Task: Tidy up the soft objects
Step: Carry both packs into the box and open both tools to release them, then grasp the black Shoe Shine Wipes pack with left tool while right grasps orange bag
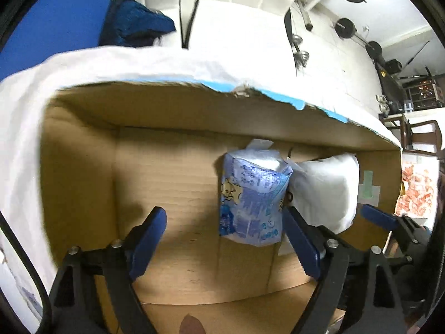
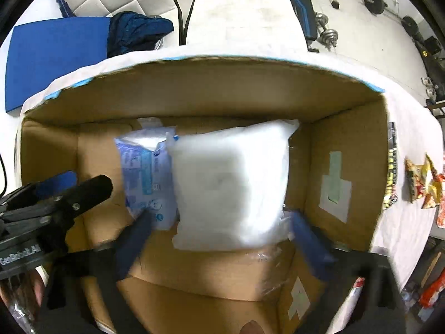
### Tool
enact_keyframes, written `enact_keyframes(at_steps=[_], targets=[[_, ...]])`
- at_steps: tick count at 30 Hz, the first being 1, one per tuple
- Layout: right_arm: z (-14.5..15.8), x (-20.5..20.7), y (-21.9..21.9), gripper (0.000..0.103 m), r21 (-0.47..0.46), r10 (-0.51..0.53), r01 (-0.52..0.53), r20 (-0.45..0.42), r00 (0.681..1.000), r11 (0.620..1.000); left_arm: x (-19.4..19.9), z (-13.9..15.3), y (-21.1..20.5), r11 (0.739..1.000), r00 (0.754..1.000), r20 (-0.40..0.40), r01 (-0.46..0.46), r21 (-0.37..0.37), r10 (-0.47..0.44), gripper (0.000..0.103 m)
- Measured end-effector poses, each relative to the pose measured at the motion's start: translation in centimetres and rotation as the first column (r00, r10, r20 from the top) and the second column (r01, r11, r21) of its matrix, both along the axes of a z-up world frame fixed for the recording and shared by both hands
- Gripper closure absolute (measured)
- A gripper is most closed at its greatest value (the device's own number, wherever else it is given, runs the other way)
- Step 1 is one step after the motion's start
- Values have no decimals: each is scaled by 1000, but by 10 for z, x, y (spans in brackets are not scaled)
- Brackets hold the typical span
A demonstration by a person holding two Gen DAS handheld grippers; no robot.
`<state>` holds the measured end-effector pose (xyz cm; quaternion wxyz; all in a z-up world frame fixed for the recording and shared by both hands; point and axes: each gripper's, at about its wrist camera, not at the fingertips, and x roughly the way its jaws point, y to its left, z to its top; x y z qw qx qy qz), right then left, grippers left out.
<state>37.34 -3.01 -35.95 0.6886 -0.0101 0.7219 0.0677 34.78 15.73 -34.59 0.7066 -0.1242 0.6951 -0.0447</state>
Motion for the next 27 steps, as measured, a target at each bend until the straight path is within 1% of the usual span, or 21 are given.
enact_keyframes(at_steps=[1, 2, 3, 5, 8, 12, 14, 19, 23, 27], targets=[[5, -2, 2, 0, -7, 3, -3, 14, 1000, 1000, 1, 2, 6, 1000, 1000, 14, 8, 20, -8, 13], [9, -4, 3, 0, -13, 9, -9, 25, 1000, 1000, -2, 8, 5, 999, 999, 28, 17, 37, -18, 7], [13, -7, 4, 0, -15, 13, -12, 32, 999, 1000, -7, 15, 5, 998, 998, 52, 23, 56, -26, 5], [22, -17, 5, 0, -17, 4, -3, 41, 999, 1000, -13, 26, 6, 997, 996, 81, 22, 73, -28, 5], [33, -25, 4, 0, -50, 5, -1, 78, 997, 999, -25, 46, 10, 998, 993, 116, 13, 69, -21, 5], [49, -47, 2, 0, -57, -9, 15, 109, 994, 998, -45, 66, 12, 994, 987, 160, -3, 111, -15, 5], [55, -52, 1, 0, -60, -13, 21, 123, 992, 998, -54, 77, 5, 993, 983, 183, -7, 121, -15, 5], [84, -86, -3, 0, -42, -26, 34, 189, 982, 999, -74, 104, -6, 991, 973, 229, -20, 130, -11, 5], [108, -112, -4, 0, -21, -26, 32, 222, 975, 999, -96, 125, -11, 991, 966, 259, -23, 131, -12, 5], [127, -129, -7, 0, 1, -25, 25, 238, 971, 1000, -110, 138, -23, 989, 962, 274, -20, 144, -20, 5]])
